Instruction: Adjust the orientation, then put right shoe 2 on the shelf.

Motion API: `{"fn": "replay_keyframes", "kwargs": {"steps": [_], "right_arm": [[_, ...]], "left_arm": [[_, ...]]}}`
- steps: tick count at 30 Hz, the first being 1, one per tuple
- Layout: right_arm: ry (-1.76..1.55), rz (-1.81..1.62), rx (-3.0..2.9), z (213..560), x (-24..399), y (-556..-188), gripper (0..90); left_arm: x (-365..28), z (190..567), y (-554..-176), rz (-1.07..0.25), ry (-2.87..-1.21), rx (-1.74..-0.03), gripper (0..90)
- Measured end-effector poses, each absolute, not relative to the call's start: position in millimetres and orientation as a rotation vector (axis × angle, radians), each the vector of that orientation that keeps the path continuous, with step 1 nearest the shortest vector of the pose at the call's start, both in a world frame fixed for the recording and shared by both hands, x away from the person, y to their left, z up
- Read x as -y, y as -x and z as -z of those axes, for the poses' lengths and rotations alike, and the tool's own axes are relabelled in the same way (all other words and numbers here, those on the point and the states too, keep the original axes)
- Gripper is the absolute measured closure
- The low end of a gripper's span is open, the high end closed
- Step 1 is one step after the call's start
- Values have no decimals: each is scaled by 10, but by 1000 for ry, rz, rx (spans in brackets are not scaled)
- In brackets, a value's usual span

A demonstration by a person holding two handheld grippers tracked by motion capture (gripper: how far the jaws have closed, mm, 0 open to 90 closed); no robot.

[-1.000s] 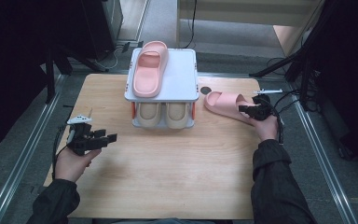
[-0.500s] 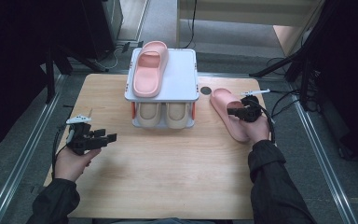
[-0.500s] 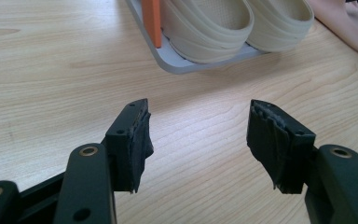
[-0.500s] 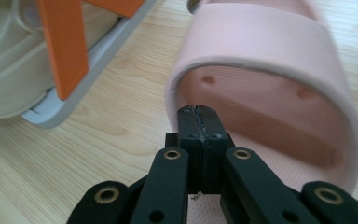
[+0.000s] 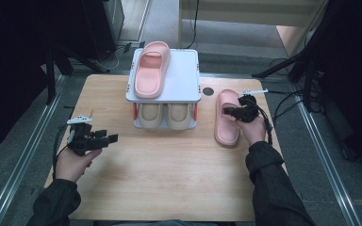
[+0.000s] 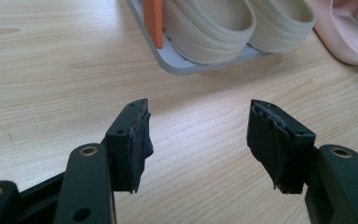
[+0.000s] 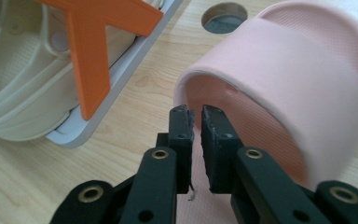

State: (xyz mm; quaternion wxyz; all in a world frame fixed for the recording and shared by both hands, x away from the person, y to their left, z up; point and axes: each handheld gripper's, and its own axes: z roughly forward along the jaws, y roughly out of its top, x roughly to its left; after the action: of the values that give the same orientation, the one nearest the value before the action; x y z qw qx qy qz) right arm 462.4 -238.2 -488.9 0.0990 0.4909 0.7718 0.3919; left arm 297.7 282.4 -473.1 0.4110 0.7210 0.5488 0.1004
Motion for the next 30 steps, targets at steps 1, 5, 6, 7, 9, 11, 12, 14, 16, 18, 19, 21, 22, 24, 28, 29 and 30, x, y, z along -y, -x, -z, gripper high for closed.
{"fn": "replay_keyframes", "kwargs": {"steps": [1, 5, 6, 7, 9, 11, 12, 14, 16, 18, 19, 21, 22, 24, 28, 29, 30], "right_arm": [[-1449, -1162, -2277, 4852, 2408, -4591, 814], [-1408, -1196, -2212, 4738, 2539, -4442, 768], [-1401, -1188, -2189, 4724, 2573, -4415, 735], [-1400, -1184, -2161, 4721, 2609, -4396, 691], [-1417, -1175, -2110, 4742, 2679, -4374, 666], [-1443, -1168, -2081, 4781, 2738, -4378, 611], [-1458, -1161, -2068, 4803, 2758, -4388, 574], [-1504, -1160, -2062, 4853, 2786, -4424, 521], [-1543, -1165, -2062, 4918, 2783, -4472, 510], [-1556, -1124, -2062, 4986, 2747, -4525, 509], [-1564, -1099, -2058, 5021, 2727, -4557, 516], [-1612, -1054, -2062, 5081, 2699, -4622, 543], [-1632, -1039, -2055, 5104, 2689, -4641, 554], [-1665, -1027, -2019, 5128, 2691, -4658, 604], [-1725, -1019, -1971, 5114, 2730, -4662, 738], [-1728, -994, -1958, 5096, 2732, -4658, 788], [-1739, -994, -1952, 5084, 2740, -4658, 826]], "left_arm": [[-2829, 4733, -2991, -254, -1814, -1380, 394], [-2829, 4743, -3056, -238, -1812, -1377, 395], [-2824, 4743, -3075, -232, -1811, -1376, 395], [-2816, 4744, -3096, -233, -1808, -1374, 396], [-2807, 4743, -3138, -223, -1804, -1370, 396], [-2793, 4741, -3167, -216, -1803, -1369, 396], [-2783, 4743, -3175, -214, -1805, -1367, 396], [-2770, 4748, -3184, -212, -1808, -1368, 397], [-2768, 4751, -3193, -205, -1807, -1371, 399], [-2769, 4757, -3196, -200, -1806, -1371, 399], [-2769, 4760, -3197, -199, -1807, -1373, 400], [-2772, 4764, -3196, -195, -1813, -1372, 401], [-2775, 4765, -3195, -193, -1811, -1371, 402], [-2780, 4768, -3197, -192, -1809, -1373, 402], [-2787, 4775, -3200, -186, -1803, -1378, 404], [-2787, 4775, -3200, -184, -1802, -1378, 404], [-2786, 4775, -3200, -184, -1802, -1378, 404]]}}
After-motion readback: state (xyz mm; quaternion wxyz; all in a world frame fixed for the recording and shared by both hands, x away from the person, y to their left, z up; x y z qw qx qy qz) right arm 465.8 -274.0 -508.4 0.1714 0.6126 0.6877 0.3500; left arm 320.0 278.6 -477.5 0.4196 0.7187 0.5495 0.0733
